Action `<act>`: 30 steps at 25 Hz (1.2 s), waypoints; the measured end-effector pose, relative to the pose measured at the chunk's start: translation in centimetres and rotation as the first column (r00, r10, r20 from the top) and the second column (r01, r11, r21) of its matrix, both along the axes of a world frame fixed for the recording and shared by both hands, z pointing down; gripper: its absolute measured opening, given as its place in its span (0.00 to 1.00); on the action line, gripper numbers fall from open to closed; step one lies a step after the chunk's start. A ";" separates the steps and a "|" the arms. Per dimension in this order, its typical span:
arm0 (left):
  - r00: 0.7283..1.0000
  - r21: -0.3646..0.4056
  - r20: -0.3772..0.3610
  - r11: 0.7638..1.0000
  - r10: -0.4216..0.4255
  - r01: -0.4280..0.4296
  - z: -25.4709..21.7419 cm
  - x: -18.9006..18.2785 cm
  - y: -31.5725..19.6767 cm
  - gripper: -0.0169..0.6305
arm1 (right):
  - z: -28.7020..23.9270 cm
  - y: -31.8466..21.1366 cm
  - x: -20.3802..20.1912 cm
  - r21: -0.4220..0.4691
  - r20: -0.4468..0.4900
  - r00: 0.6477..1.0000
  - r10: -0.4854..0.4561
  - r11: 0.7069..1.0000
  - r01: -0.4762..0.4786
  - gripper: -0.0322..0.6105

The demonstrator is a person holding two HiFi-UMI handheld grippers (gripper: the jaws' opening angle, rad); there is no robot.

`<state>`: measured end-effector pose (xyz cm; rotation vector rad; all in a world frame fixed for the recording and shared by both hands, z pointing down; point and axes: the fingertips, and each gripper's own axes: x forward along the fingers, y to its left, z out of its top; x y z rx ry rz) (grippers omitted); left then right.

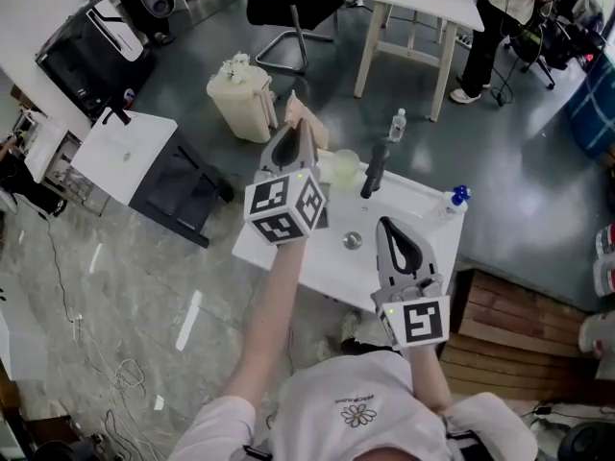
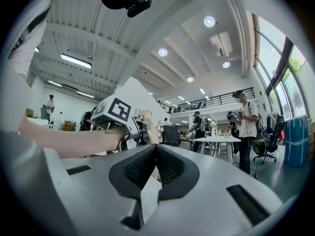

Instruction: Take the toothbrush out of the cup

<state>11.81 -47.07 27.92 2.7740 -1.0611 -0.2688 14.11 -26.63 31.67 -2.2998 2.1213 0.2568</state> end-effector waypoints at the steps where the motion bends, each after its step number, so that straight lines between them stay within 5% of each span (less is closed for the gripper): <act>1: 1.000 0.035 -0.007 0.999 -0.007 0.008 -1.5 -1.2 0.8 0.06 | -0.7 -0.1 -0.5 0.014 -0.009 1.000 -0.010 1.000 0.010 0.07; 7: 0.995 0.240 -0.041 0.966 -0.087 0.094 -7.9 -9.9 7.7 0.05 | -3.6 0.1 -4.1 0.079 -0.061 0.995 -0.082 0.993 0.087 0.07; 11: 0.977 0.362 -0.027 0.909 -0.211 0.207 -9.3 -15.0 12.1 0.05 | -4.6 -0.1 -6.5 0.091 -0.080 0.987 -0.138 0.985 0.145 0.07; 19: 0.893 0.402 -0.040 0.810 -0.449 0.426 -8.1 -22.2 17.3 0.05 | -5.4 -0.4 -9.5 0.097 -0.076 0.973 -0.217 0.970 0.224 0.07; 30: 0.869 0.342 -0.034 0.811 -0.493 0.474 -5.8 -23.4 17.7 0.05 | -4.8 -0.1 -9.9 0.081 -0.056 0.975 -0.214 0.973 0.218 0.07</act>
